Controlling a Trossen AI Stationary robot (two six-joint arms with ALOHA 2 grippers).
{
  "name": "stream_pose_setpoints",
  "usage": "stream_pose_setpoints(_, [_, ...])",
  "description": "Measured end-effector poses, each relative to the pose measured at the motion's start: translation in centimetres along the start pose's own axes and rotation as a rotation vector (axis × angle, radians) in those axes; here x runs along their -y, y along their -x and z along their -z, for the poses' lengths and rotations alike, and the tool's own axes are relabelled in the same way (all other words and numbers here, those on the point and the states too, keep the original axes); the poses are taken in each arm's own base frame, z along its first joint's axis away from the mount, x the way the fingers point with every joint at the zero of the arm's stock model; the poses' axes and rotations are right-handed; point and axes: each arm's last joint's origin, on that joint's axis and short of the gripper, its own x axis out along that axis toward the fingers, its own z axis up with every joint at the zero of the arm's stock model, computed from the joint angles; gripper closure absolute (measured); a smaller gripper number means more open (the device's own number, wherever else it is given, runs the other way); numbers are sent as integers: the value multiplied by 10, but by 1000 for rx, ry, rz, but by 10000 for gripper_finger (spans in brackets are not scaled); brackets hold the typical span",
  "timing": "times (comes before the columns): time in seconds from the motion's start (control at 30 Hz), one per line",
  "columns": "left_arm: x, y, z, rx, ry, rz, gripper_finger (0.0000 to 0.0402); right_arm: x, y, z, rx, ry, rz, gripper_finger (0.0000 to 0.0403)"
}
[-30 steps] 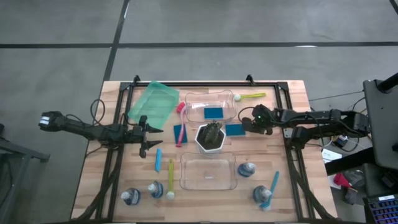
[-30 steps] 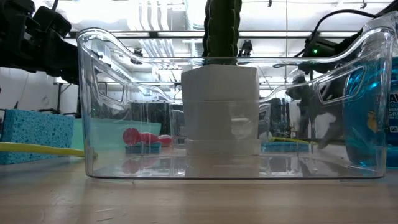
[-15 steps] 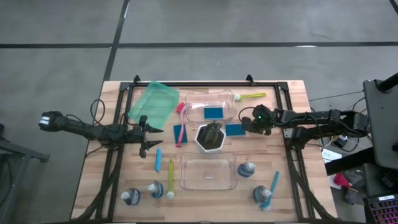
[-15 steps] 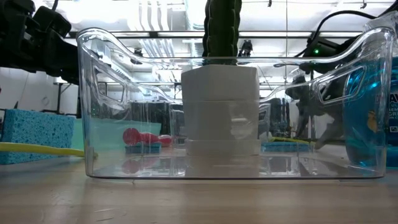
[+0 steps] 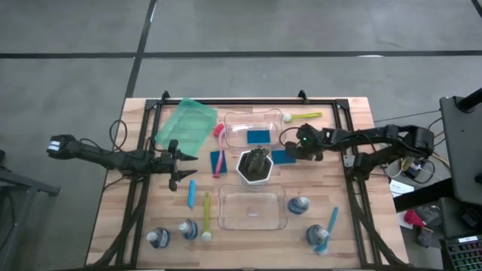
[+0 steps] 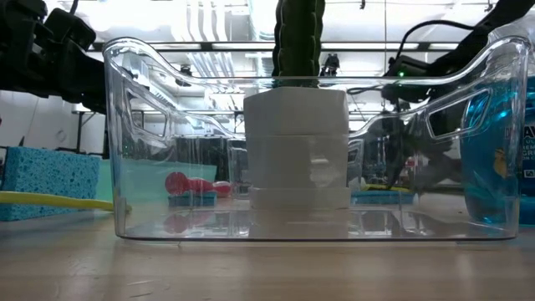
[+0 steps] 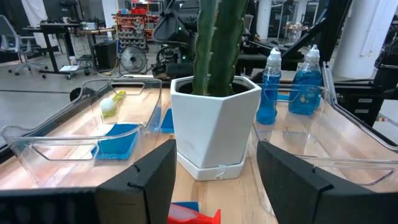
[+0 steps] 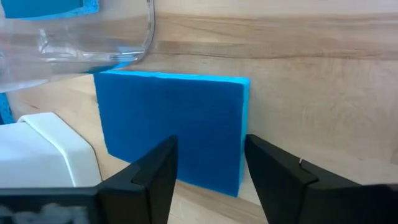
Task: Pick & Place Kitchen Sink Supplies
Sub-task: Put the blue sponge wipe into the top transparent bin
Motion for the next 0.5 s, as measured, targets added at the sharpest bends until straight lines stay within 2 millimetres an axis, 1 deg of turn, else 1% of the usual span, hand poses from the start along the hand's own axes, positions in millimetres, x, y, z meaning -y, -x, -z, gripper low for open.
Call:
stream_pose_setpoints(0.1, [0,0,0,0,0,0,184,0,-2,0,-5,-1,7,240])
stream_pose_setpoints(0.2, [0,0,0,0,0,0,184,2,-2,0,-6,-1,12,270])
stream_pose_setpoints(0.43, [0,0,0,0,0,0,184,4,-2,1,-25,7,25,372])
stream_pose_setpoints(0.5, [0,0,0,0,0,0,184,4,-1,2,-28,14,20,387])
